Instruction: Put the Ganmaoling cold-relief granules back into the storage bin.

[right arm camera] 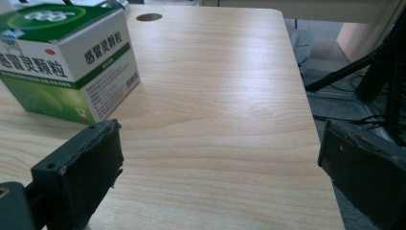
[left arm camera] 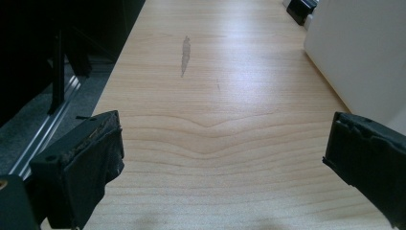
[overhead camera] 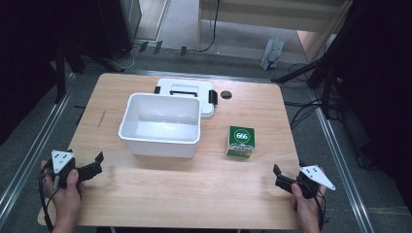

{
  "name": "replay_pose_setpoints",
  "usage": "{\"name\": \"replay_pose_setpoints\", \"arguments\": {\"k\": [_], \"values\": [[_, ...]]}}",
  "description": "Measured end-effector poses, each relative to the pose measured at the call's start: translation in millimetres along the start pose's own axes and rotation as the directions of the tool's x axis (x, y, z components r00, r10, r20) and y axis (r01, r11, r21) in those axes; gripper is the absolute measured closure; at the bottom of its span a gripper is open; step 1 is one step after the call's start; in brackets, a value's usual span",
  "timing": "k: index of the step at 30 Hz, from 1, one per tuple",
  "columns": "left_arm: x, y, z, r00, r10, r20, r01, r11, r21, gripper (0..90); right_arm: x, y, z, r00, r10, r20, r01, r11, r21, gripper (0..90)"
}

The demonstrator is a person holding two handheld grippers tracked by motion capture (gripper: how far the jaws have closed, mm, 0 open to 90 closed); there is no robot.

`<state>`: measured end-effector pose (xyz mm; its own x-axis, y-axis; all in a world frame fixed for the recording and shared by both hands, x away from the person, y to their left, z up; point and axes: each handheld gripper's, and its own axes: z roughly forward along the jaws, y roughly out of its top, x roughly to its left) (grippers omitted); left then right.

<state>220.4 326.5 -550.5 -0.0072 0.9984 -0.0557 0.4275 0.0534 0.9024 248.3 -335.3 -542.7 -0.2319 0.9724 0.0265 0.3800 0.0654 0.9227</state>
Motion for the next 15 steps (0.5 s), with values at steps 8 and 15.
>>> {"name": "replay_pose_setpoints", "arguments": {"k": [8, 15], "values": [[-0.7, 0.1, 0.2, 1.0000, 0.007, -0.004, -0.007, 1.0000, 0.002, 0.1, 6.9, 14.3, 6.0, 0.9864, -0.052, -0.156, 0.062, 0.996, 0.060, 0.0], [0.1, -0.1, -0.1, 1.0000, 0.006, 0.005, -0.006, 1.0000, 0.000, 0.1, 20.6, 37.3, 16.0, 0.9529, -0.213, -0.216, 0.241, 0.964, 0.115, 0.1]]}}
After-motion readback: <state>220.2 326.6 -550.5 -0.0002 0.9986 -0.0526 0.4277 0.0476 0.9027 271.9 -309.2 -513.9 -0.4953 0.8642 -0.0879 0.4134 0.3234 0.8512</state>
